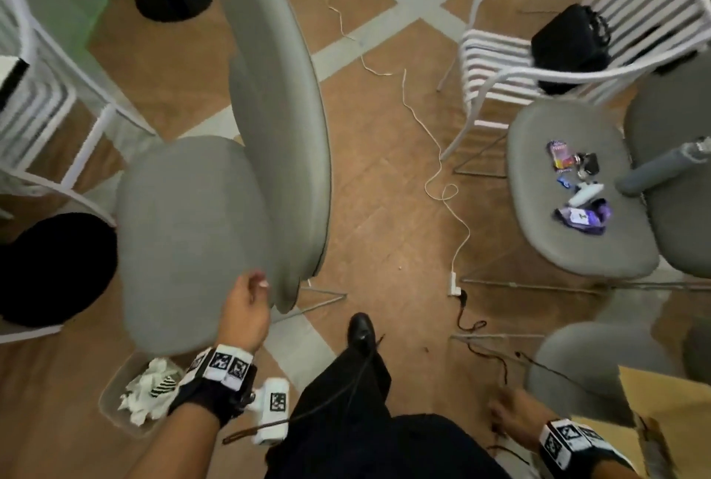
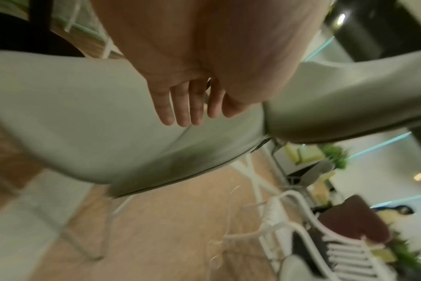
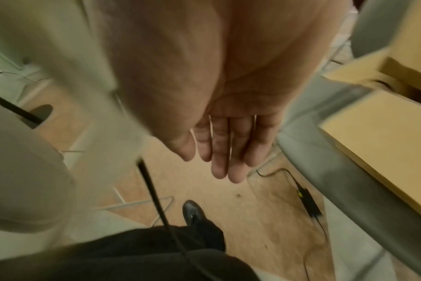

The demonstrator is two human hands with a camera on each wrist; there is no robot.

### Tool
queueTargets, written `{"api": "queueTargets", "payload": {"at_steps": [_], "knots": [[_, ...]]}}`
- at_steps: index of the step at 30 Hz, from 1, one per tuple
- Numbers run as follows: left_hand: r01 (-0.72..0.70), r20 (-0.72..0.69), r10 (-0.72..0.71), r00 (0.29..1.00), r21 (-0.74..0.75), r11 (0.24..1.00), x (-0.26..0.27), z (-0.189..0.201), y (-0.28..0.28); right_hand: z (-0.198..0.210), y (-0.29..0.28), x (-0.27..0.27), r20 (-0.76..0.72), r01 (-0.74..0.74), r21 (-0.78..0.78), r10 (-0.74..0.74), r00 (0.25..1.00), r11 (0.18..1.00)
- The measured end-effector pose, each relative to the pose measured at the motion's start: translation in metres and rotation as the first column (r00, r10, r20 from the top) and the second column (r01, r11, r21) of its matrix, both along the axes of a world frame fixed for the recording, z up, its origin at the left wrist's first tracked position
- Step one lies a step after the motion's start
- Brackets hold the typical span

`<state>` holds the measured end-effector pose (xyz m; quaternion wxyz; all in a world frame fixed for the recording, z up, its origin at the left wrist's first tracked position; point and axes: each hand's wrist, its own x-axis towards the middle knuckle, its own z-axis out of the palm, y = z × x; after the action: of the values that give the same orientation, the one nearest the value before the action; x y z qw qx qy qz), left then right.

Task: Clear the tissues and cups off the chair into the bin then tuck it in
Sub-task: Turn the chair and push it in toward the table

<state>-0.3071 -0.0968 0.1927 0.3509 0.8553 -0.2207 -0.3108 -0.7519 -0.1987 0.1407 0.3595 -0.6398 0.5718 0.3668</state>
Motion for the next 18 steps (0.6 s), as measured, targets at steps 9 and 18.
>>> {"api": "queueTargets", "payload": {"at_steps": [9, 18], "knots": [[-0.131, -0.161, 0.096, 0.982, -0.227, 0.965, 0.007, 0.102, -0.122, 0.047, -0.185, 0.146, 0.180, -0.254, -0.158, 0.281, 0.943, 0.954], [-0.223, -0.121, 0.215, 0.969, -0.062, 0.973, -0.004, 0.158, -0.172, 0.080, -0.294, 0.306, 0.608, -0.437, -0.257, 0.496, 0.620, 0.862]]}}
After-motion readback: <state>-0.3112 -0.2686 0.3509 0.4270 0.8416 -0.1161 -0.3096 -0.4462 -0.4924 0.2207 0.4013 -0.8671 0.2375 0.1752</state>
